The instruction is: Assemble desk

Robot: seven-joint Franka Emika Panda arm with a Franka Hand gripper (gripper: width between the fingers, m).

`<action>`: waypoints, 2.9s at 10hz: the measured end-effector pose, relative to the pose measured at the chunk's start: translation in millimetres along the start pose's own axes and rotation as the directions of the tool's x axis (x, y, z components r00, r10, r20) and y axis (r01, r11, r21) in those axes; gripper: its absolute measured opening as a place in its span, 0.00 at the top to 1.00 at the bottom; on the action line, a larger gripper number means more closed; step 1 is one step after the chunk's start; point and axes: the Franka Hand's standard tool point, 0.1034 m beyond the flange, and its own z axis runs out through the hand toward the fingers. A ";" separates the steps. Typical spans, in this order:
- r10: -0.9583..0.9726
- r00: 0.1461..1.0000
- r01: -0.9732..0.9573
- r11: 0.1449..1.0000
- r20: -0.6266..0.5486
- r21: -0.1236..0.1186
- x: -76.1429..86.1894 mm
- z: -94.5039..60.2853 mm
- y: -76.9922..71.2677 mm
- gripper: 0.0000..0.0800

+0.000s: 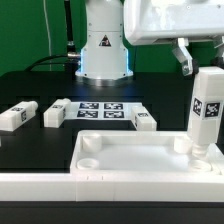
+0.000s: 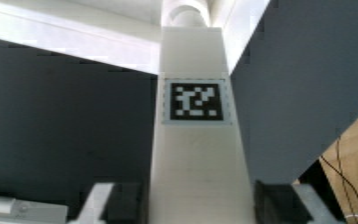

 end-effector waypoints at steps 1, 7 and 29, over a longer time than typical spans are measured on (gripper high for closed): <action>-0.002 1.000 0.002 1.000 0.001 0.001 0.1 1.4 -0.4 0.64; -0.006 1.000 0.006 1.000 0.005 0.003 1.9 7.0 1.3 0.64; -0.006 0.998 0.006 1.000 -0.056 -0.004 -1.0 23.6 -0.5 0.20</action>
Offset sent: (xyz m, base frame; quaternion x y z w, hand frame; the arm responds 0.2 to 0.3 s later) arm 0.0000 0.0000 0.0000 0.0000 0.0000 0.0000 1.0000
